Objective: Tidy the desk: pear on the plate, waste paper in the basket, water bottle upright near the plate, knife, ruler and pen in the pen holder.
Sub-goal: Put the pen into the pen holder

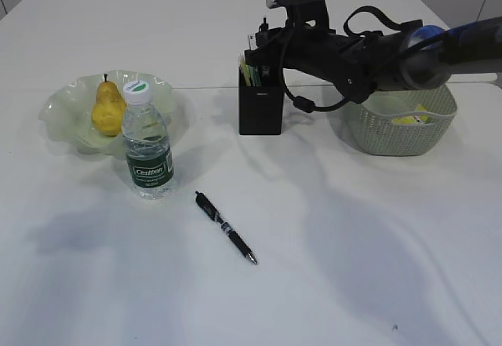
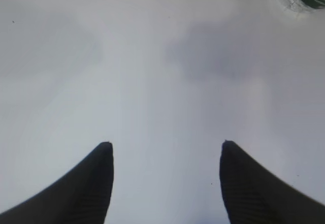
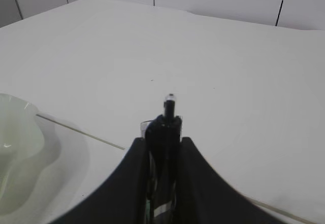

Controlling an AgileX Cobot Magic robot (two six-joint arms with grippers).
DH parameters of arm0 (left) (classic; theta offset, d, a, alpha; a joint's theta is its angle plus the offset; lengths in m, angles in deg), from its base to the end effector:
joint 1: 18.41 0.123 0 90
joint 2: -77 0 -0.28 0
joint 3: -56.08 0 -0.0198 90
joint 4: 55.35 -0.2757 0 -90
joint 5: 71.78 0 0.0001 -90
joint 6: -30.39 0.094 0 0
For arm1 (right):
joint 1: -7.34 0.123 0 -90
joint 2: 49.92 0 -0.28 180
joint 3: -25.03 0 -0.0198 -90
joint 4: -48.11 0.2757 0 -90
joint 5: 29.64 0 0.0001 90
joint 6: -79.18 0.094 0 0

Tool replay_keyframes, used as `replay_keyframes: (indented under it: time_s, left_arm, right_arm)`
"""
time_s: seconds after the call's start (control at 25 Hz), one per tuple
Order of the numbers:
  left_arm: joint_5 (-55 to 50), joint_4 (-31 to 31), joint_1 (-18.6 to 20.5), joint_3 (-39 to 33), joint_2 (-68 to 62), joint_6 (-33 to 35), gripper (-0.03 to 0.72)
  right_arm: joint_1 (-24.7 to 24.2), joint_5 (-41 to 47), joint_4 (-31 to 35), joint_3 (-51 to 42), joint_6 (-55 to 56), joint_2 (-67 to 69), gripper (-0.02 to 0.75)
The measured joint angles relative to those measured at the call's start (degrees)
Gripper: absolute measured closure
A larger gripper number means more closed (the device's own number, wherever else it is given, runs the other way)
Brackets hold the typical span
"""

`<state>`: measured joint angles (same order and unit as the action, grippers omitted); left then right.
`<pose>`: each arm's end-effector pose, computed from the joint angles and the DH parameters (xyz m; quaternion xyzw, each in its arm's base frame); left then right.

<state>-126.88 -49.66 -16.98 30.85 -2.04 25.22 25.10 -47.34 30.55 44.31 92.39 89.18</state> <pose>0.2521 -0.0014 0.2615 -0.0772 0.9798 -0.0509 0.1773 0.5230 0.1765 0.1654 -0.1727 0.7624 0.1125 0.6134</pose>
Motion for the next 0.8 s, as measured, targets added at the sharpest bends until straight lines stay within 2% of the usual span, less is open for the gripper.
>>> replay_keyframes:
  time_s: [0.08,0.28,0.56,0.8]
  left_arm:
    - [0.00,0.00,0.00,0.00,0.00,0.00,0.223]
    - [-0.13,0.00,0.00,0.00,0.00,0.00,0.223]
    - [-0.43,0.00,0.00,0.00,0.00,0.00,0.223]
    - [-0.71,0.00,0.00,0.00,0.00,0.00,0.223]
  right_arm:
    - [0.00,0.11,-0.34,0.00,0.00,0.05,0.589]
    - [0.00,0.11,-4.50,0.00,0.00,0.05,0.419]
    - [0.00,1.40,-5.51,0.00,2.93,-1.83,0.386]
    - [0.00,12.69,-6.20,0.00,3.53,-6.81,0.383]
